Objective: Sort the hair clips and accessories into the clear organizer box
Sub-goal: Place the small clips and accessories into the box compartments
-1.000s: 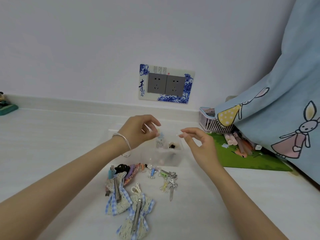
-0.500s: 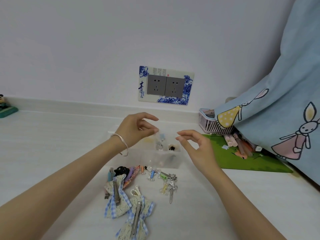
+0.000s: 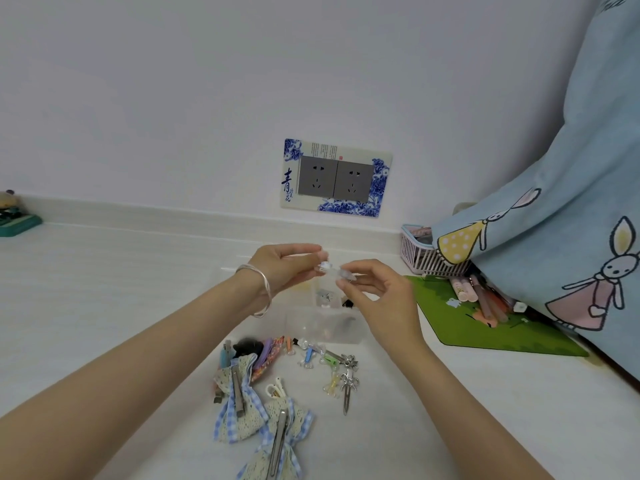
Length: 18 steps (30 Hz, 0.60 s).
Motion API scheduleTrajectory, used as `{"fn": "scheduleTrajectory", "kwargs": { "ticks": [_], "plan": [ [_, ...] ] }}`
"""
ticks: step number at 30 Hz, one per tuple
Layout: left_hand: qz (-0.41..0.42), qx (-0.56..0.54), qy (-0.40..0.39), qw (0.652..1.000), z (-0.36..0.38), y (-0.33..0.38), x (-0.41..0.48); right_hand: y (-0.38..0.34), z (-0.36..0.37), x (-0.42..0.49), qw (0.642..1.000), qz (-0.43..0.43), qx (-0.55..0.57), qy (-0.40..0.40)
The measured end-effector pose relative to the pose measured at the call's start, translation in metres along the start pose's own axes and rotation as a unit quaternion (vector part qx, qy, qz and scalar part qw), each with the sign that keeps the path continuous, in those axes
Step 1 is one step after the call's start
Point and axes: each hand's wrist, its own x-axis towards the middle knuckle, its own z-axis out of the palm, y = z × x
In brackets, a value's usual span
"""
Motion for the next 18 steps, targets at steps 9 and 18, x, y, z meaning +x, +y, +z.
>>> {"fn": "scheduleTrajectory", "kwargs": {
  "ticks": [9, 18],
  "plan": [
    [-0.049, -0.013, -0.027, 0.998, 0.007, -0.005, 0.004, 0.006, 0.002, -0.003, 0.996, -0.037, 0.006, 0.085],
    [0.01, 0.164, -0.007, 0.986, -0.006, -0.004, 0.017, 0.03, -0.021, 0.011, 0.983, -0.023, -0.182, -0.024]
  ]
}}
